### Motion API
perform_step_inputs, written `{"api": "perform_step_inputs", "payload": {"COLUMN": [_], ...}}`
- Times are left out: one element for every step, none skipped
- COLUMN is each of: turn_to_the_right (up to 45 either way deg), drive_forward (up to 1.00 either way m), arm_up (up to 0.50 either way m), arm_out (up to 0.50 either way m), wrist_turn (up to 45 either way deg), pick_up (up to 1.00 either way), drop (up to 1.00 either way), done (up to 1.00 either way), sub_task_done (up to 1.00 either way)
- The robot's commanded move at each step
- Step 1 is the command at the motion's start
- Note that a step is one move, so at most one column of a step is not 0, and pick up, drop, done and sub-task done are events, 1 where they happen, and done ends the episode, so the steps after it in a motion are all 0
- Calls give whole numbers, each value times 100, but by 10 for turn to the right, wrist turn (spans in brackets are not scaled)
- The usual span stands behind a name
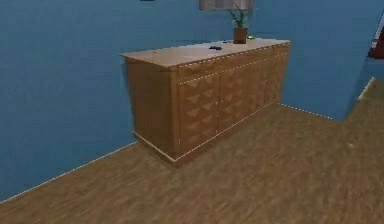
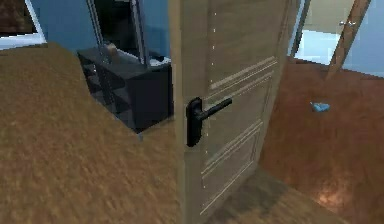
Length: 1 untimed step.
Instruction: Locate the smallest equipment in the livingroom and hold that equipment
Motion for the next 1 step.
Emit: {"api": "perform_step_inputs", "payload": {"turn_to_the_right": [450], "drive_forward": [0], "arm_up": [0], "arm_out": [0], "wrist_turn": [0], "pick_up": [0], "drop": [0], "done": [0], "sub_task_done": [0]}}
